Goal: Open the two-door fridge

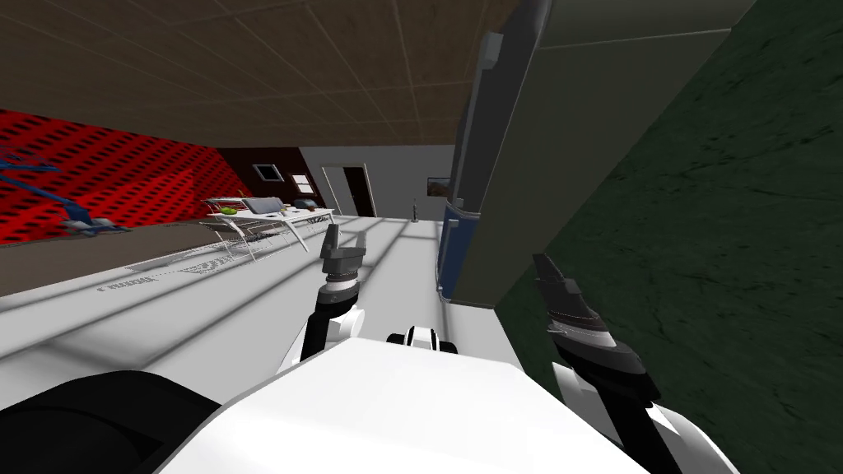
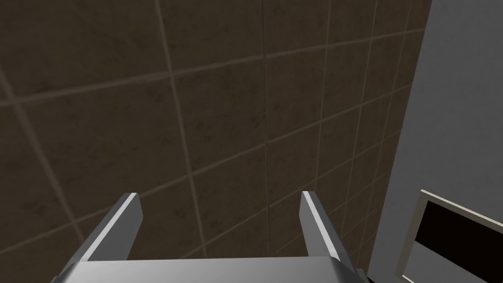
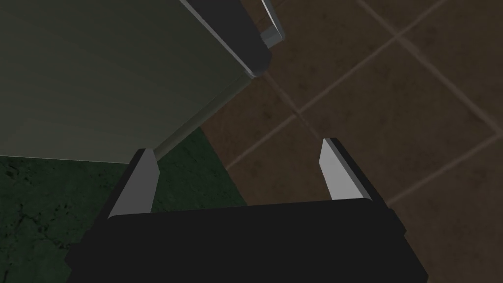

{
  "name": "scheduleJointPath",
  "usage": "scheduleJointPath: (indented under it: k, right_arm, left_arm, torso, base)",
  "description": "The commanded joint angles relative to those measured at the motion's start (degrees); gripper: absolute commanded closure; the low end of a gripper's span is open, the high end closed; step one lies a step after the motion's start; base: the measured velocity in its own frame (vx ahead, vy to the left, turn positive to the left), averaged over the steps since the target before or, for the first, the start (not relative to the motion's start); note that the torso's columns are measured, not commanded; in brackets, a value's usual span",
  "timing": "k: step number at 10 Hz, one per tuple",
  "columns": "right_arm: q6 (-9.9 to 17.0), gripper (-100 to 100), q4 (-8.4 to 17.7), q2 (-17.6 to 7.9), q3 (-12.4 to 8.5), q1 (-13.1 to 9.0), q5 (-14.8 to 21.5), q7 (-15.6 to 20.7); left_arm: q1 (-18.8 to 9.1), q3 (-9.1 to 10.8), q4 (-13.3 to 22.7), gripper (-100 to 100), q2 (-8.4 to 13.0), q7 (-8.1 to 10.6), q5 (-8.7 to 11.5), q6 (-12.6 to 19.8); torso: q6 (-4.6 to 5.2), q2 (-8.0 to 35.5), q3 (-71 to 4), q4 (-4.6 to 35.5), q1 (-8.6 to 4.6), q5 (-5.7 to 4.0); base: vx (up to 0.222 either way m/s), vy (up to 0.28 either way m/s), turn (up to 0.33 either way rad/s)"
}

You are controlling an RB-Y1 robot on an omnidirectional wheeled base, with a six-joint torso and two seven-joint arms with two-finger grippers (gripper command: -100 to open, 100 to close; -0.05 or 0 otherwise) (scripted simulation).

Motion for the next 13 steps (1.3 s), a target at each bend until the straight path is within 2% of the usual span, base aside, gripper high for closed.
scheduleJointPath:
  k: [1,3,4,6,7,8,9,11,12,13]
  right_arm:
    - [-0.2,-100,-0.1,-0.3,-3.5,0.9,2.4,1.8]
    - [-0.3,-100,-0.3,-0.6,-7.3,2.1,5.8,4.3]
    - [-0.3,-100,-0.3,-0.6,-8.3,2.1,5.8,4.3]
    - [-0.3,-100,-0.4,-0.8,-12.4,3.4,9.3,6.9]
    - [-0.3,-100,-0.4,-0.8,-13.3,3.4,9.4,6.9]
    - [-0.3,-100,-0.4,-0.9,-15.4,4.1,11.2,8.3]
    - [-0.3,-100,-0.4,-0.9,-15.9,4.1,11.2,8.3]
    - [-0.4,-100,-0.4,-0.9,-19.9,5.6,15.0,11.0]
    - [-0.4,-100,-0.4,-0.9,-21.3,5.6,15.0,11.0]
    - [-0.5,-100,-0.3,-0.9,-23.0,6.3,16.9,12.4]
  left_arm:
    - [0.0,0.0,0.0,0,0.0,0.0,0.0,0.0]
    - [0.0,0.0,0.0,0,0.0,0.0,0.0,0.0]
    - [0.0,0.0,0.0,0,0.0,0.0,0.0,0.0]
    - [0.0,0.0,0.0,0,0.0,0.0,0.0,0.0]
    - [0.0,0.0,0.0,0,0.0,0.0,0.0,0.0]
    - [0.0,0.01,0.0,0,0.0,0.0,0.0,0.0]
    - [0.0,0.0,0.0,0,0.0,0.0,0.0,0.0]
    - [0.0,0.0,0.0,0,0.0,0.0,0.0,0.0]
    - [0.0,0.0,0.0,0,0.0,0.0,0.0,0.0]
    - [0.0,0.01,0.0,0,0.0,0.0,0.0,0.0]
  torso:
    - [0.0,-0.1,-0.1,0.0,0.02,0.01]
    - [0.0,-0.1,-0.1,0.0,-0.04,-0.01]
    - [-0.01,-0.2,-0.1,-0.1,0.01,0.0]
    - [0.01,-0.2,-0.1,0.0,-0.06,-0.01]
    - [-0.03,-0.3,-0.2,-0.1,0.02,0.0]
    - [0.05,-0.1,-0.1,0.0,-0.02,0.0]
    - [0.0,-0.1,0.0,0.0,-0.02,0.0]
    - [-0.01,-0.1,-0.1,0.0,0.03,0.01]
    - [-0.01,-0.3,-0.2,-0.1,-0.01,0.0]
    - [0.04,-0.2,-0.1,-0.1,-0.06,-0.01]
  base:
    - [0.075,0.025,0.072]
    - [0.093,0.032,0.168]
    - [0.078,0.024,0.09]
    - [0.118,0.021,0.22]
    - [0.1,0.017,0.082]
    - [0.085,0.019,0.095]
    - [0.068,0.019,0.081]
    - [0.114,0.027,0.215]
    - [0.102,0.009,0.086]
    - [0.096,0.016,0.111]
